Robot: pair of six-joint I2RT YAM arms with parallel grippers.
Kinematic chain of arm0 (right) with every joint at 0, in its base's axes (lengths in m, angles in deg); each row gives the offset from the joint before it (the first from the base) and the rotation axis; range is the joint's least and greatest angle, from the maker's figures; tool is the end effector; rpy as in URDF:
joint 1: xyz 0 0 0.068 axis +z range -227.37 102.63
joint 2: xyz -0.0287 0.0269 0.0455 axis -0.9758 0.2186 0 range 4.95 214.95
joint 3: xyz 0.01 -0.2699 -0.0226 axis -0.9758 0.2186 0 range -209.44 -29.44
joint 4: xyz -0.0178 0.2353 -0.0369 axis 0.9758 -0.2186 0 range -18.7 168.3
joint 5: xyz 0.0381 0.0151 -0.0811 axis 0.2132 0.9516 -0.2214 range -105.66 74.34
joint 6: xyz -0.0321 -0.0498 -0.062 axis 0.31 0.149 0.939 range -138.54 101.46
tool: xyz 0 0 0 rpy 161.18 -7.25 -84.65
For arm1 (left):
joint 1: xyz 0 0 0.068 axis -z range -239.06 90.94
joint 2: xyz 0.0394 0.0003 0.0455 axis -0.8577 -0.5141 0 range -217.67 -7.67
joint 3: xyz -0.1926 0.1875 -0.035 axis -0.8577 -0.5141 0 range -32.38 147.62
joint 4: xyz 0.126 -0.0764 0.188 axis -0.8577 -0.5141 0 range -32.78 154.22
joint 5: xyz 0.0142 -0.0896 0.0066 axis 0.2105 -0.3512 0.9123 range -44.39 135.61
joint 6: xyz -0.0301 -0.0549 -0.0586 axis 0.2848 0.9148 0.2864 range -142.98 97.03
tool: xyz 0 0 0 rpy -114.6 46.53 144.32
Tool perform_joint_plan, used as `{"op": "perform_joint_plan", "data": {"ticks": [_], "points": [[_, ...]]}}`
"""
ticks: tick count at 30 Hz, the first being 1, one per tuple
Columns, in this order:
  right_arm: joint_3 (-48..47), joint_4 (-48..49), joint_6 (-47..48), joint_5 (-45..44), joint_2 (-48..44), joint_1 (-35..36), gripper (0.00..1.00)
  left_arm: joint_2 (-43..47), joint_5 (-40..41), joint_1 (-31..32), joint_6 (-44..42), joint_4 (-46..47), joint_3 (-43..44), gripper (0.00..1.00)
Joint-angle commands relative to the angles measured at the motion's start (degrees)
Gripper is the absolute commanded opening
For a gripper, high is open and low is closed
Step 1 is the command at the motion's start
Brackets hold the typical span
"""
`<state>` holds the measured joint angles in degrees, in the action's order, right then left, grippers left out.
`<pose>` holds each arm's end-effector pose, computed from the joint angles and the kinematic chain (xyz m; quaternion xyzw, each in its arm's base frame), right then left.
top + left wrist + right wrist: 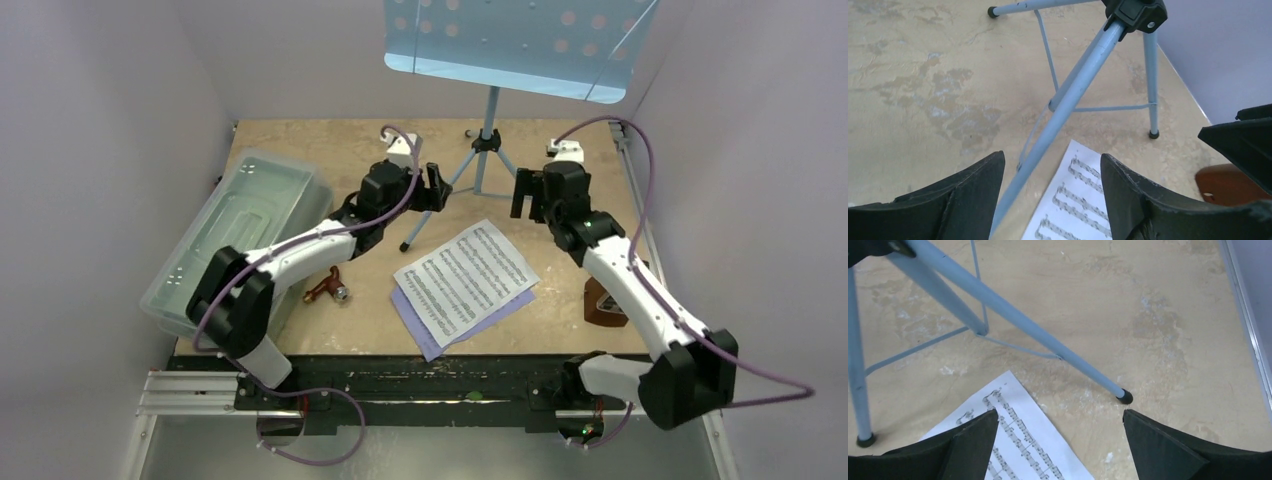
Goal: Set up the instrument practice props
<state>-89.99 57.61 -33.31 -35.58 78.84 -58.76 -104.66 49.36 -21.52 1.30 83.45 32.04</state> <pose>0.2887 0.0702 0.2916 0.0519 0.8720 -0.0135 0.4866 0.3326 -0.2494 0.2710 0.0704 0.7811 -0.2964 0.5450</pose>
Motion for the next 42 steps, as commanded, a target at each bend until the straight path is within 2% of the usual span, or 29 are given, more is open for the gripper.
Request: {"op": "perform_joint_plan", "data": {"ticks": [1,5,8,11,15,20,24,28,35,42], "points": [[4.9,-5.7,-2.0,3.7,-10.2,3.8,0.99,12.8,0.8,-0.6,10.9,-14.6,-6.4,0.69],[9.8,-2.4,-3.1,13.5,-12.6,12.8,0.97,22.8,-3.1,-0.5,17.3,-17.1,-16.6,0.69],[14.1,3.8,-7.3,25.4,-10.3,14.1,0.92,26.6,-4.2,-0.5,22.9,-21.0,-21.9,0.69],[18.1,10.7,-11.0,30.3,-8.1,14.1,0.85,27.9,-6.2,-0.2,27.6,-20.3,-26.8,0.68],[19.2,13.5,-12.0,32.2,-3.8,14.1,0.71,28.2,-0.8,0.9,34.1,-20.1,-31.3,0.66],[21.2,15.6,-10.6,31.1,1.0,14.1,0.65,24.6,2.2,1.5,37.6,-17.3,-34.4,0.64],[23.7,18.2,-10.8,30.6,2.3,14.2,0.62,21.8,0.0,1.5,38.3,-8.8,-37.5,0.50],[24.9,20.1,-11.1,30.5,4.0,14.2,0.60,19.6,1.4,1.5,36.3,-6.6,-37.1,0.43],[25.4,20.5,-10.9,31.3,6.1,14.1,0.54,16.3,4.5,1.6,31.4,-4.4,-34.1,0.41],[25.3,20.4,-10.9,31.1,5.2,14.1,0.54,14.6,3.1,1.6,29.3,-2.4,-32.4,0.24]]}}
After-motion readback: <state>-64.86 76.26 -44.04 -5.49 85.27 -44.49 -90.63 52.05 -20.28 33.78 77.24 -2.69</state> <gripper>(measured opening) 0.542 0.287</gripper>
